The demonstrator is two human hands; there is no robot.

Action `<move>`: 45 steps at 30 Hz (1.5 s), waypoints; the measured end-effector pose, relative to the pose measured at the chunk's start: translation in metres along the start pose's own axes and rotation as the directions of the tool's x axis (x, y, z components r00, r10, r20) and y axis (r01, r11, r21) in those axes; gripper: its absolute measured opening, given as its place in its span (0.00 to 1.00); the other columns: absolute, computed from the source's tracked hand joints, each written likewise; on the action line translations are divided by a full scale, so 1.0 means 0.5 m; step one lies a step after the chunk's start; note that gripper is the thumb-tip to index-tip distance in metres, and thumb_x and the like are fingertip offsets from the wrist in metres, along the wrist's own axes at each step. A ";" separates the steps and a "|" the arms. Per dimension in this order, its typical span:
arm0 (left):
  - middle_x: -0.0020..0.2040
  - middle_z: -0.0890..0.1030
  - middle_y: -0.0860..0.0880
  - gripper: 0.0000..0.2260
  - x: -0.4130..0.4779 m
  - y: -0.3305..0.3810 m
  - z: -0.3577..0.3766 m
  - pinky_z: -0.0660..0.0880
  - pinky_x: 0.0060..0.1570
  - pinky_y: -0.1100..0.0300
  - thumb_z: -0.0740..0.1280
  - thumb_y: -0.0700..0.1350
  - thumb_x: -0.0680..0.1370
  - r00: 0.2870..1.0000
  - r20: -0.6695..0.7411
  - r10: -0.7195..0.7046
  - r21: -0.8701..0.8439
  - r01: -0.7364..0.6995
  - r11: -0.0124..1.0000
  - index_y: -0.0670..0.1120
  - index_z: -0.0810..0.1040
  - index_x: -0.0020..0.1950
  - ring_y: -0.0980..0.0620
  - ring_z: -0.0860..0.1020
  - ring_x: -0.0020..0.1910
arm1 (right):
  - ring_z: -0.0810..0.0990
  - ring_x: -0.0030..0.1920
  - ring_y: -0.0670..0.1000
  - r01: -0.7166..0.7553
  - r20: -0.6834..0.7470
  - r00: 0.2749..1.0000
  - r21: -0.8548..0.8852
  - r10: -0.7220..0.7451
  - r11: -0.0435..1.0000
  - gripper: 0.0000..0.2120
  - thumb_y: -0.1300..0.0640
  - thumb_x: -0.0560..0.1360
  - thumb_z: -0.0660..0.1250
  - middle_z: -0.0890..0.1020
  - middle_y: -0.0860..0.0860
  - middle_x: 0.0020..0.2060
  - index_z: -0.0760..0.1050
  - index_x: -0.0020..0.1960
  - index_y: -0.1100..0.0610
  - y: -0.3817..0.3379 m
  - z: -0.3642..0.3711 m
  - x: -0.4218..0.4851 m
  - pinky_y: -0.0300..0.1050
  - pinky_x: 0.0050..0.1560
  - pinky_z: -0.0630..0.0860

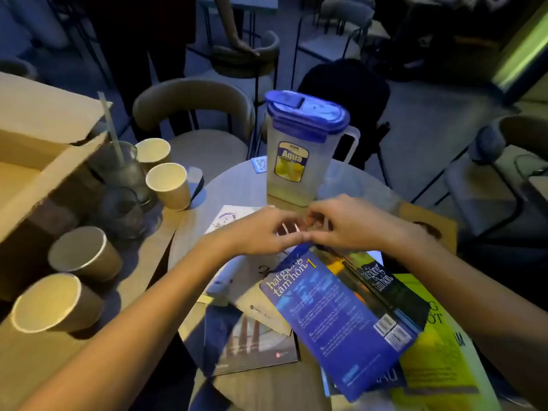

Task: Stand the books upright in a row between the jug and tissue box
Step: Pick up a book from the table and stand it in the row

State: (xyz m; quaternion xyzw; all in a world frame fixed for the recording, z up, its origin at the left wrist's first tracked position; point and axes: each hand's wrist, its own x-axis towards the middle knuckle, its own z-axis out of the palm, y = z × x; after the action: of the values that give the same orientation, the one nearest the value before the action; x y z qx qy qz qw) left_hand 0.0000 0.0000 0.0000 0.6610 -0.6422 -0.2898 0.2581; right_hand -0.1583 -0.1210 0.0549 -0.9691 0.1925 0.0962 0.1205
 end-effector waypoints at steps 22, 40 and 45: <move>0.55 0.80 0.48 0.13 -0.018 -0.028 0.130 0.81 0.53 0.48 0.69 0.47 0.80 1.000 0.017 0.021 -0.152 -0.019 0.988 0.56 0.71 0.61 0.47 0.82 0.55 | 0.72 0.36 0.52 -0.178 -0.376 0.922 -0.196 0.094 0.964 0.21 0.36 0.79 0.60 0.76 0.51 0.36 0.76 0.45 0.54 -0.006 0.183 -0.173 0.45 0.28 0.58; 0.61 0.80 0.43 0.14 -0.041 0.073 -0.004 0.81 0.55 0.49 0.67 0.40 0.80 0.949 -0.303 0.090 -0.380 -0.207 0.902 0.49 0.79 0.65 0.45 0.81 0.60 | 0.82 0.36 0.47 0.040 -0.722 0.692 0.060 0.016 0.997 0.12 0.46 0.77 0.70 0.85 0.47 0.36 0.86 0.44 0.52 -0.021 0.080 -0.175 0.46 0.39 0.78; 0.55 0.83 0.49 0.13 -0.035 0.141 -0.062 0.79 0.57 0.58 0.70 0.38 0.78 0.812 -0.527 0.248 -0.084 -0.341 0.936 0.48 0.81 0.62 0.56 0.82 0.56 | 0.80 0.33 0.44 0.144 -0.860 0.507 0.149 0.056 0.978 0.09 0.49 0.76 0.72 0.84 0.47 0.33 0.85 0.42 0.53 -0.041 0.067 -0.153 0.31 0.34 0.68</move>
State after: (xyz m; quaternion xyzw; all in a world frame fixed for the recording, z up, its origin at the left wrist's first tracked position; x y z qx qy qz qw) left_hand -0.0272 0.0137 0.0727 0.5805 -0.6180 -0.1165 0.5172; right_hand -0.2242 -0.0667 0.0451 -0.8760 0.2107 -0.4200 0.1088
